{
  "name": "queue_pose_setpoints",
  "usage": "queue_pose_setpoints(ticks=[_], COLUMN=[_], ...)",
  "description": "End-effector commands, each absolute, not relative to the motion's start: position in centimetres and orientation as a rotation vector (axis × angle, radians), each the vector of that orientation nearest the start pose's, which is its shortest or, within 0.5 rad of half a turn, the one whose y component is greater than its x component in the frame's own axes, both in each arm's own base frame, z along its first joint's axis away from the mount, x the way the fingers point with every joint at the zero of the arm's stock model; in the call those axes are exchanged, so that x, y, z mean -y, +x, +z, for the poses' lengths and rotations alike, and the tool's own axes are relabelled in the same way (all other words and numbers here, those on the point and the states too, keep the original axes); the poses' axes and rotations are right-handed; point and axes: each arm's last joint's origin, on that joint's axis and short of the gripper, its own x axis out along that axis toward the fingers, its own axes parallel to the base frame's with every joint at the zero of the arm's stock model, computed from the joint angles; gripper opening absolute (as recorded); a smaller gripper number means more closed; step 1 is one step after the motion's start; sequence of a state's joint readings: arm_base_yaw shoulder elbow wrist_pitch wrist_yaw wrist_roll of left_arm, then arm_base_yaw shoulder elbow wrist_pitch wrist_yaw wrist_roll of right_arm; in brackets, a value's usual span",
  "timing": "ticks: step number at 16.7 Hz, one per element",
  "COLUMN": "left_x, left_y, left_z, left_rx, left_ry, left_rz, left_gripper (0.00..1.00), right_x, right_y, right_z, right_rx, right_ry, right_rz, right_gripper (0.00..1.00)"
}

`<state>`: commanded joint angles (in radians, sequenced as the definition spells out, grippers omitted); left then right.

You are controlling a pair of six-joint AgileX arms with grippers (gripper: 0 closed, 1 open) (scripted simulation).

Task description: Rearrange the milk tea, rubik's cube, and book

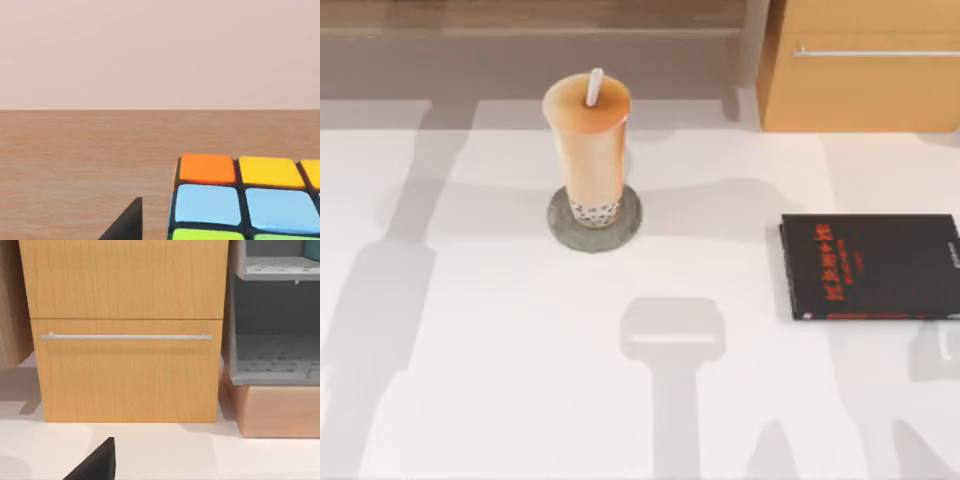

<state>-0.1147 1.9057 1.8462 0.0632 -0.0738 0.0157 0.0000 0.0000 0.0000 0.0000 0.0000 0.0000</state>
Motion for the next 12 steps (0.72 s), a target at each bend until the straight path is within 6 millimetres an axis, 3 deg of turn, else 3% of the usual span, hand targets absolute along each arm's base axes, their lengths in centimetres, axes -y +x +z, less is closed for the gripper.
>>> queue_pose_setpoints(ticks=[9,12], left_x=[4.4,4.4], left_y=[45.6,44.3], left_z=[39.6,39.6], left_rx=[0.004,0.003], left_ry=[0.000,0.000], left_rz=[-0.021,-0.022], left_gripper=[1.00,1.00], right_x=[0.1,0.1], right_y=[10.6,10.6], right_z=[16.0,16.0], right_rx=[0.000,0.000], right_ry=[0.000,0.000], right_rz=[0.000,0.000], right_gripper=[1.00,1.00])
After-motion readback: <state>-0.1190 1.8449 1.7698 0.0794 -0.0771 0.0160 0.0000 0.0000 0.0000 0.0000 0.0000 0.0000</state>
